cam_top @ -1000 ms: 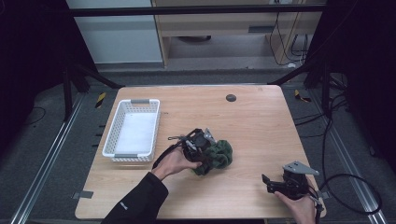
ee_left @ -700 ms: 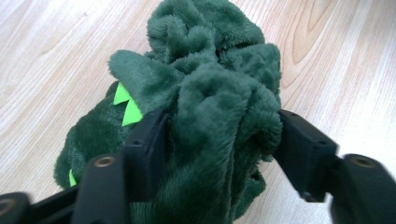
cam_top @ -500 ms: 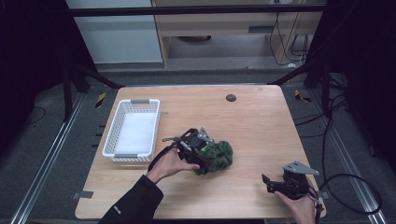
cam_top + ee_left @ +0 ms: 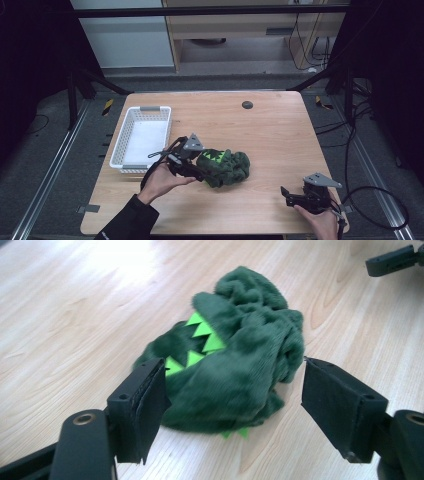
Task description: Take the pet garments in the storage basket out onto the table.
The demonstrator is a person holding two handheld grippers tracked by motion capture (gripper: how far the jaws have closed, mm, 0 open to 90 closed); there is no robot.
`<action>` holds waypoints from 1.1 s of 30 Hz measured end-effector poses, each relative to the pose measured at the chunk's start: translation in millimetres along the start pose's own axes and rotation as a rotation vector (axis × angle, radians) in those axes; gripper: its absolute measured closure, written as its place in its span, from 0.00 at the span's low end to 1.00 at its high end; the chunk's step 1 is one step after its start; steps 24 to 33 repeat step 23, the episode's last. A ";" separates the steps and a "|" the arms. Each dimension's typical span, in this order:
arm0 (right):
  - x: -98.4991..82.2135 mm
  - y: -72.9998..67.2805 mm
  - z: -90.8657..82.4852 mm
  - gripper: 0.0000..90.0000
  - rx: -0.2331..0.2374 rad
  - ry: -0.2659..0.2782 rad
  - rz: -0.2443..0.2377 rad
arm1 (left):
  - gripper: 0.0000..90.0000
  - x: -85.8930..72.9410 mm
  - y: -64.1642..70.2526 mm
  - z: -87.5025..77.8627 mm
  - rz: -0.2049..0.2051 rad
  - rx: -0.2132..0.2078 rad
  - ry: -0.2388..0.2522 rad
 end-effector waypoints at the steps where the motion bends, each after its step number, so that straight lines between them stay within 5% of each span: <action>1: 0.0 1.1 0.4 0.09 -0.005 0.001 -0.008 | 0.29 -2.9 -3.3 -2.7 -0.013 0.013 0.008; 12: -0.2 1.1 0.2 0.09 -0.010 0.003 -0.001 | 0.29 -40.8 -19.8 -26.3 -0.148 0.087 0.103; 23: -0.5 1.1 0.1 0.09 -0.010 0.002 -0.001 | 0.31 -88.5 -39.0 -42.9 -0.263 0.147 0.106; 33: -0.5 1.1 0.1 0.09 -0.010 0.002 -0.001 | 0.31 -88.5 -39.0 -42.9 -0.263 0.147 0.106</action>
Point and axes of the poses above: each handheld gripper's, and its own axes: z roughly forward along the jaws, x roughly out of its top, y roughly to its right, the point moved 6 cm from there along z, roughly forward along the jaws, and after that the axes turned 15 degrees about x, right-handed, at the moved point
